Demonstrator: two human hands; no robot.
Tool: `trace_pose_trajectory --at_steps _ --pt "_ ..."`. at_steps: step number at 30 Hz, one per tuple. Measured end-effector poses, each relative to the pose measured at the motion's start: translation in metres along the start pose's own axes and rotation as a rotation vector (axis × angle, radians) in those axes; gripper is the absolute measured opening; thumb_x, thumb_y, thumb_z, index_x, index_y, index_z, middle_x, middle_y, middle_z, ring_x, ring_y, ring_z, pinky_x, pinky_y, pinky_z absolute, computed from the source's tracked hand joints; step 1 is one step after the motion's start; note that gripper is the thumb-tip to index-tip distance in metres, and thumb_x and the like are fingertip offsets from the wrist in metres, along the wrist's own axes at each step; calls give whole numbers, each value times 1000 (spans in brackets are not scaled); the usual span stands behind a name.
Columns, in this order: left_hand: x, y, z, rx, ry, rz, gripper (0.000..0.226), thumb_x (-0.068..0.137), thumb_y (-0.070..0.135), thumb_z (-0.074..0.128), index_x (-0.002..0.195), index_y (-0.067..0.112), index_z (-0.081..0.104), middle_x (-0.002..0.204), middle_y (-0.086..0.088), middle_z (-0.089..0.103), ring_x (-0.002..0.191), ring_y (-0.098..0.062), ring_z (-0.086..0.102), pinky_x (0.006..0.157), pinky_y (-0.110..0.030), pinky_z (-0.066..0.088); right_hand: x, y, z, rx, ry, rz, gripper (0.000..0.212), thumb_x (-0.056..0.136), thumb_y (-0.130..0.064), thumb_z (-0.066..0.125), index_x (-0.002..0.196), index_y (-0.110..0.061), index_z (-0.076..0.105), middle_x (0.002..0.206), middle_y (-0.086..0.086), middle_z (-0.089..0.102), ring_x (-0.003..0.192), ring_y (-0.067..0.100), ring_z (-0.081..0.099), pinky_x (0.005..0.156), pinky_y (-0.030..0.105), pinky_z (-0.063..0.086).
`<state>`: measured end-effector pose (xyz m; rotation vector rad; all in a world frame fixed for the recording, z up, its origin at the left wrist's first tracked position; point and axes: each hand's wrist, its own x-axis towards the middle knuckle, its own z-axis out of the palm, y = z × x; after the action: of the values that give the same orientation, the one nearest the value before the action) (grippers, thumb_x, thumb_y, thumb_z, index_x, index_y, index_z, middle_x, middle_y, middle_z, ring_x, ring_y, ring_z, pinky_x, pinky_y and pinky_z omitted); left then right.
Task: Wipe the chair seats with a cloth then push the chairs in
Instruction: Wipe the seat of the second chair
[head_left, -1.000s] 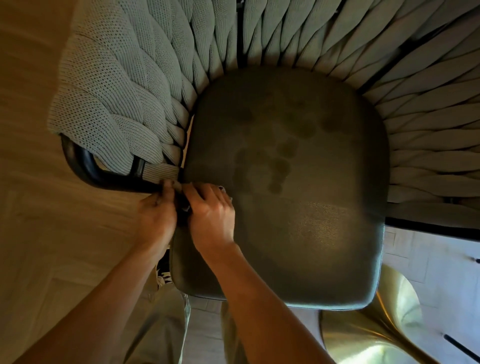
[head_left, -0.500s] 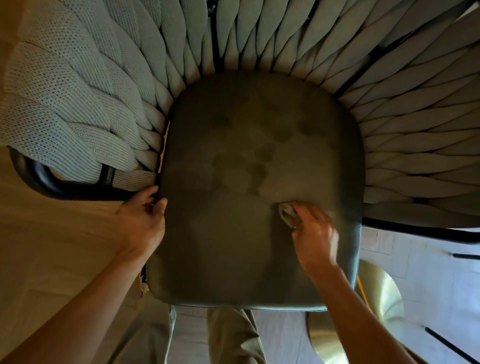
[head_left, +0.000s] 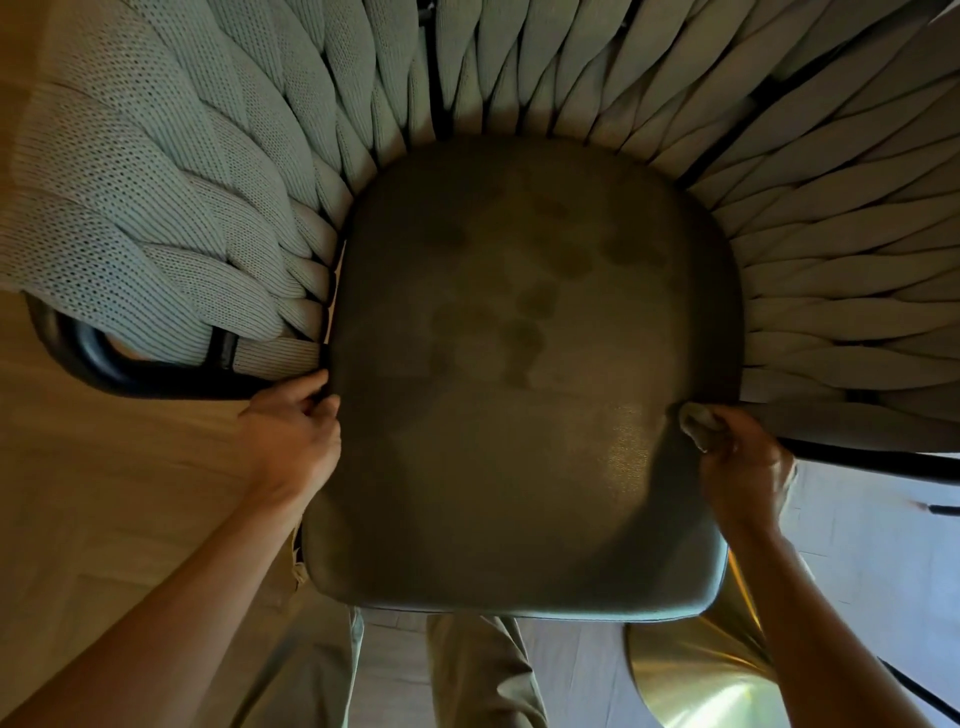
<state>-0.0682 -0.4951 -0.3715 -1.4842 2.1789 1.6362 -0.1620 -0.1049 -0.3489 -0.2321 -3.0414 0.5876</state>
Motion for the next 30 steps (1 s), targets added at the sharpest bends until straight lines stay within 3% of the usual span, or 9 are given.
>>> trace_pose_trajectory --at_steps 5,9,14,16,18,21,25,27,30 --pt "-2 4 3 -66 12 -66 34 90 -1 61 123 6 62 108 -6 66 89 -9 62 69 -3 45 -19 -55 18 32 -30 -132 44 64 14 66 98 -13 73 93 12 71 74 39 66 62 47 57" --pt "-4 8 -1 -17 25 -58 31 89 3 64 119 8 65 107 -2 67 84 -2 61 65 -1 44 -44 -124 47 121 -111 -292 43 65 -6 51 98 -24 72 94 -1 71 77 28 67 61 37 57" --pt "-7 16 -5 -28 75 -122 18 93 29 62 105 19 71 102 3 69 89 -6 63 81 -22 47 -82 -218 84 287 -199 -395 42 67 -16 45 96 -20 74 94 -1 71 82 21 65 70 31 55" --pt "-7 19 -6 -139 100 -198 31 93 43 57 98 17 71 98 -1 71 94 -16 65 87 -34 51 -96 -252 95 313 -250 -432 38 68 -14 47 96 -19 73 92 1 71 83 22 64 70 32 54" --pt "-8 24 -5 -276 137 -283 43 95 47 51 110 10 67 105 -5 70 98 -20 66 90 -37 52 -106 -274 104 323 -288 -434 30 72 -8 61 98 -17 72 94 3 71 86 24 65 70 35 53" --pt "-11 30 -4 -359 139 -315 46 97 44 47 120 7 62 111 -7 68 101 -20 65 85 -31 52 -109 -283 111 298 -307 -407 26 75 -11 73 100 -17 72 98 4 70 90 24 65 73 36 53" --pt "-15 32 -3 -236 93 -260 42 98 44 46 104 9 67 98 -7 69 86 -16 64 72 -26 48 -99 -266 100 186 -293 -468 28 72 -7 69 99 -16 72 94 6 70 88 28 66 77 41 53" --pt "-14 31 -4 -121 67 -203 34 97 40 50 103 12 68 98 -5 68 87 -12 60 78 -28 46 -87 -248 92 143 -261 -454 30 70 -9 59 97 -16 72 91 5 70 85 29 66 77 39 53" --pt "-13 30 -1 -7 46 -140 32 94 33 59 121 17 64 110 6 64 102 -7 59 96 -29 46 -68 -210 81 122 -232 -424 38 70 -19 43 96 -18 71 92 3 69 84 27 64 75 38 54"
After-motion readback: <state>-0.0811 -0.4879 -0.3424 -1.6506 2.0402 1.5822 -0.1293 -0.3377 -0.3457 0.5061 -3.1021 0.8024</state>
